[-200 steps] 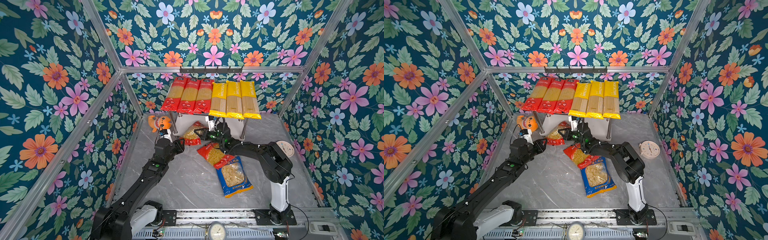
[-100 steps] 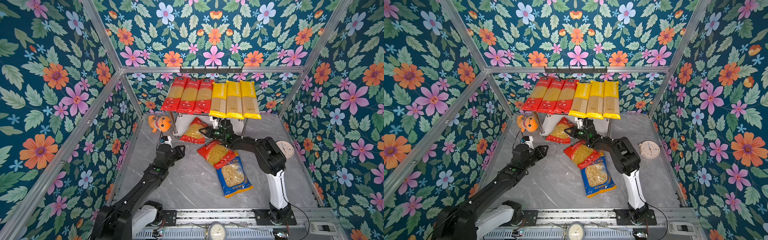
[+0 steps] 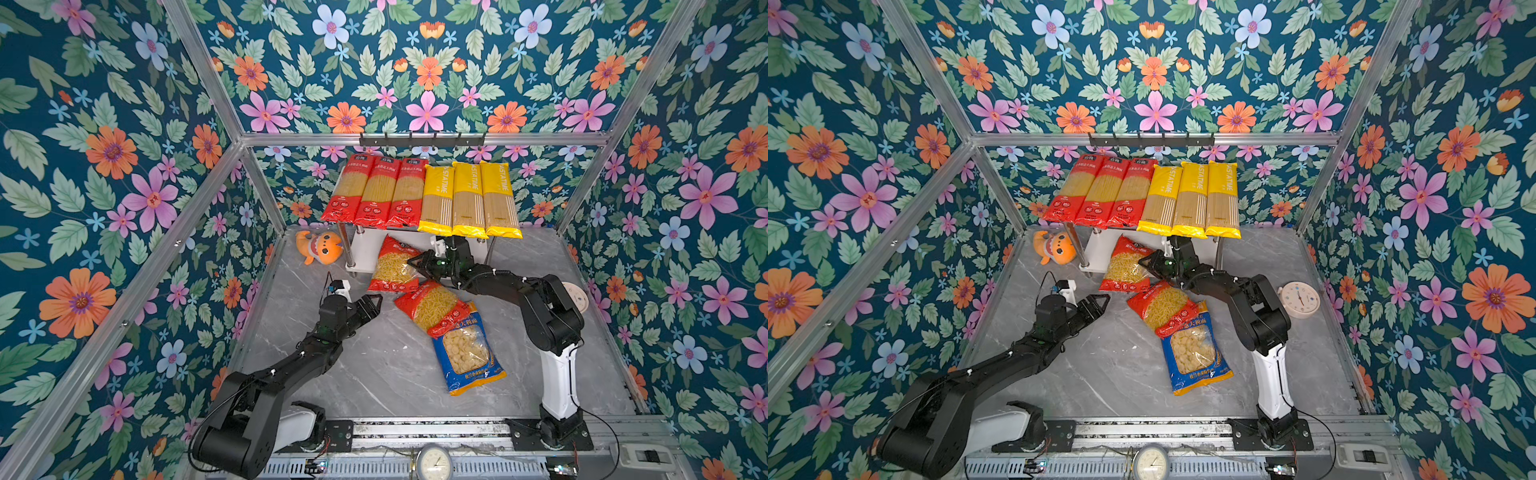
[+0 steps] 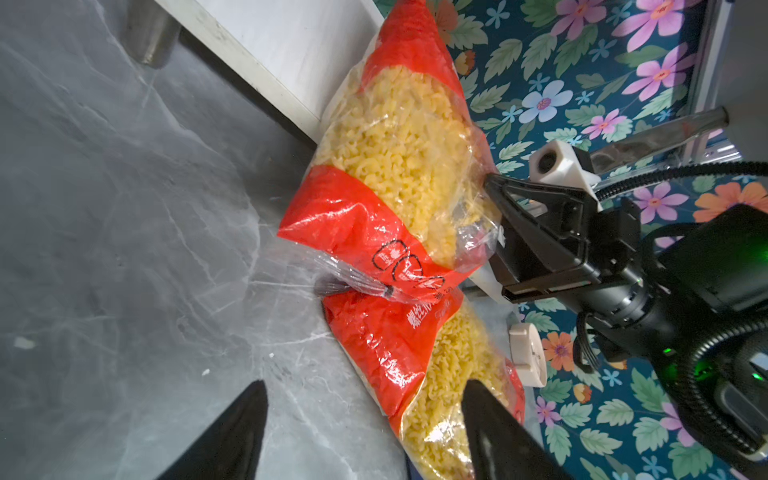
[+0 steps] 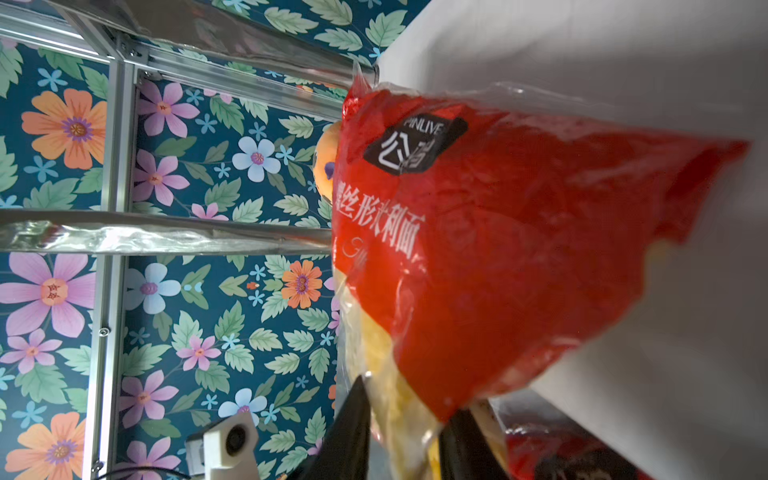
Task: Place and organize the pasta boxes and bags onto the shelf
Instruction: 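Carry the red bag with the right gripper onto the lower shelf, then release the bag on the lower shelf and withdraw the left gripper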
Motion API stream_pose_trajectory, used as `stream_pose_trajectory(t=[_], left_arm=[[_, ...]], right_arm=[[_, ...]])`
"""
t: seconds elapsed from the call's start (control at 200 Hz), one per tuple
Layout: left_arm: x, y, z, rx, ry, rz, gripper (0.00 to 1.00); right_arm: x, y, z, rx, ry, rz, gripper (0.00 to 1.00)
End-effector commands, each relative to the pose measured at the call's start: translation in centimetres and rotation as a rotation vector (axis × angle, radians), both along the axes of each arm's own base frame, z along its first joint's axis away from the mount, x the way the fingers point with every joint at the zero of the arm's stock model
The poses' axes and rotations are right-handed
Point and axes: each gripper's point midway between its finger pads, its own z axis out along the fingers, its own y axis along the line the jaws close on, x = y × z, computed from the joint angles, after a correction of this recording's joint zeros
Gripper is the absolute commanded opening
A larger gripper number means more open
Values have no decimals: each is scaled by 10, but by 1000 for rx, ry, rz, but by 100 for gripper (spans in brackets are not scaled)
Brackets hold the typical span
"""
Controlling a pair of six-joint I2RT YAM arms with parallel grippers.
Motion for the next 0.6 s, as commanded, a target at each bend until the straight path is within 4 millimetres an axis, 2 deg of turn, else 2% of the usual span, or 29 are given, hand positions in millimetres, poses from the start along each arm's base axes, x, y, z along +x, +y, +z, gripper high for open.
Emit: stream_pose_trajectory(t=[0.0,0.145,0.305,0.43,0.595], left_arm=[[13,-6,29,-102,-113,4,84],[22,-9,23,-178,-110,8,85],[32,-13,11,-197,-87,12,85],[36,-14,10,-190,-88,13,84],[38,-13,10,-166,-85,16,83]], right_arm=[[12,3,4,48,14,-47,29],[26,12,2,79,18,-77,23],[39,25,10,161,13,-119,12],[53,31,18,224,13,-185,3],[73,35,28,281,20,-266,0]])
